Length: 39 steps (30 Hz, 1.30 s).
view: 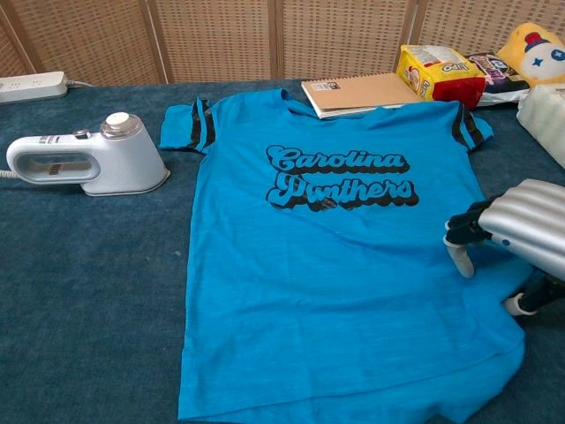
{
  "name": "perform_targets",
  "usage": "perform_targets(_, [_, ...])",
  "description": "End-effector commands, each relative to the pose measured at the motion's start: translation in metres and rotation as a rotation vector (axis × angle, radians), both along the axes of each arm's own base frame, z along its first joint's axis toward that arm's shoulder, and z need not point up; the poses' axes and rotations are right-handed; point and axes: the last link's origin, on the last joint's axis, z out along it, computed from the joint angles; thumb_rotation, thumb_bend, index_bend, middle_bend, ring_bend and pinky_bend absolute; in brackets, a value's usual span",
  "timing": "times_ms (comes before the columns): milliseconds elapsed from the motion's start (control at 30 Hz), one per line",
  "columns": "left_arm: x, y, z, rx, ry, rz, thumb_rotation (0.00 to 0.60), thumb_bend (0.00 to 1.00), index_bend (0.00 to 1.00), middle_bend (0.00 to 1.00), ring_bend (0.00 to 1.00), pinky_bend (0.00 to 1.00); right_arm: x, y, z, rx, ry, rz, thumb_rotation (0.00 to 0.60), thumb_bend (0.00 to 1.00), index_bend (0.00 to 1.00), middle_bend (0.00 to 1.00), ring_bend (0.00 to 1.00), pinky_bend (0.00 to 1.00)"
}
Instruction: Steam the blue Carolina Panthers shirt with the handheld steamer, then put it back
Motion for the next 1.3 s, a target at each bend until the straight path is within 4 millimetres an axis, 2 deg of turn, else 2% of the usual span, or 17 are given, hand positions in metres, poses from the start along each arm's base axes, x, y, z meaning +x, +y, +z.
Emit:
perform_targets(33, [0.0, 0.005, 0.0, -0.008, 0.009, -0.005, 0.597, 0.27, 0.06, 0.26, 0.21, 0.32, 0.005, -0.001, -0.003, -0.003, -0.007, 0.008, 0.6, 0.25, 0.61, 0.52, 0.51, 0.61])
perform_targets(167, [0.003, 0.012, -0.001, -0.018, 0.017, -0.023, 0.598, 0.27, 0.06, 0.26, 0.21, 0.32, 0.01, -0.002, -0.007, -0.005, -0.02, 0.019, 0.6, 0.31, 0.68, 0.6, 0.59, 0.71])
perform_targets(300, [0.006, 0.016, -0.004, -0.029, 0.022, -0.034, 0.596, 0.27, 0.06, 0.26, 0.21, 0.32, 0.012, -0.003, -0.007, -0.012, -0.031, 0.018, 0.6, 0.33, 0.72, 0.65, 0.64, 0.75])
perform_targets(733, [0.006, 0.035, -0.007, -0.002, 0.097, -0.02, 0.595, 0.27, 0.06, 0.26, 0.2, 0.32, 0.001, -0.003, 0.006, -0.048, -0.074, -0.026, 0.6, 0.36, 0.75, 0.68, 0.66, 0.78])
perform_targets(1033, [0.01, 0.075, -0.018, -0.015, 0.206, -0.024, 0.593, 0.27, 0.06, 0.25, 0.19, 0.32, -0.003, -0.003, 0.01, -0.058, -0.092, -0.046, 0.6, 0.36, 0.75, 0.68, 0.67, 0.78])
perform_targets(1300, [0.008, 0.109, -0.04, -0.042, 0.234, 0.014, 0.594, 0.27, 0.06, 0.23, 0.18, 0.32, -0.007, -0.003, 0.013, -0.068, -0.093, -0.061, 0.6, 0.36, 0.75, 0.68, 0.68, 0.78])
